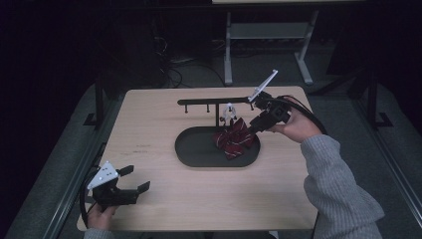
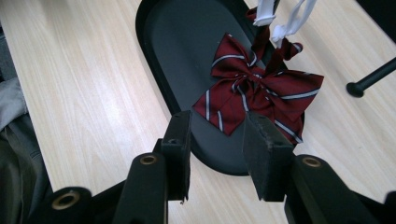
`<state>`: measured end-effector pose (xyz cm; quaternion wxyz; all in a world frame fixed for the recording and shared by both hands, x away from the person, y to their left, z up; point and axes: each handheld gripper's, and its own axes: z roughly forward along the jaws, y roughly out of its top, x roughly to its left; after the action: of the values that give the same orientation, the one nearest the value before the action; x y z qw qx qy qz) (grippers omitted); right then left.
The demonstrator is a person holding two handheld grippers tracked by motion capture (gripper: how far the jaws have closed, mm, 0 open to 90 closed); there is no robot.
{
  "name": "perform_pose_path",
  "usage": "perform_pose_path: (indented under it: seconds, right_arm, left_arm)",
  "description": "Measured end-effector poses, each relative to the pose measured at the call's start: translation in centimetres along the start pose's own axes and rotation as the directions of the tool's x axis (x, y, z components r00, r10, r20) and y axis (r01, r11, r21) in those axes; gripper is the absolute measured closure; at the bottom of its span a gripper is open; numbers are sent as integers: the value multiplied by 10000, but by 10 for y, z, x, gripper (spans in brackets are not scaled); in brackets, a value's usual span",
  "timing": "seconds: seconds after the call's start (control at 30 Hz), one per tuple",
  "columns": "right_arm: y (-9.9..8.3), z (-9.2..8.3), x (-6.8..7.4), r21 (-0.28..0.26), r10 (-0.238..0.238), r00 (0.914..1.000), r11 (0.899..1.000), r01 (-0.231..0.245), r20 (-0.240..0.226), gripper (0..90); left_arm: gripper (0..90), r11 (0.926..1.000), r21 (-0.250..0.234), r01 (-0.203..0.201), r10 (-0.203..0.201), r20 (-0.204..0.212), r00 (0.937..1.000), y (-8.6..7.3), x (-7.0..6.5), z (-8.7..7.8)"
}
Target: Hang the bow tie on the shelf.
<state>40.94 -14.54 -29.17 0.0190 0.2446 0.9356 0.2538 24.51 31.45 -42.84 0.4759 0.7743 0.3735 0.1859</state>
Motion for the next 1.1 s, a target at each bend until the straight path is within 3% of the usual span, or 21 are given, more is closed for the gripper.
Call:
perform_pose_path:
  seconds: [1.1]
  right_arm:
    - [-41,13,3,-57,424,9988,9991,-426,-244,584]
  left_arm:
    - [131,10000,-21,-2,2,-18,10000,0,-1,0]
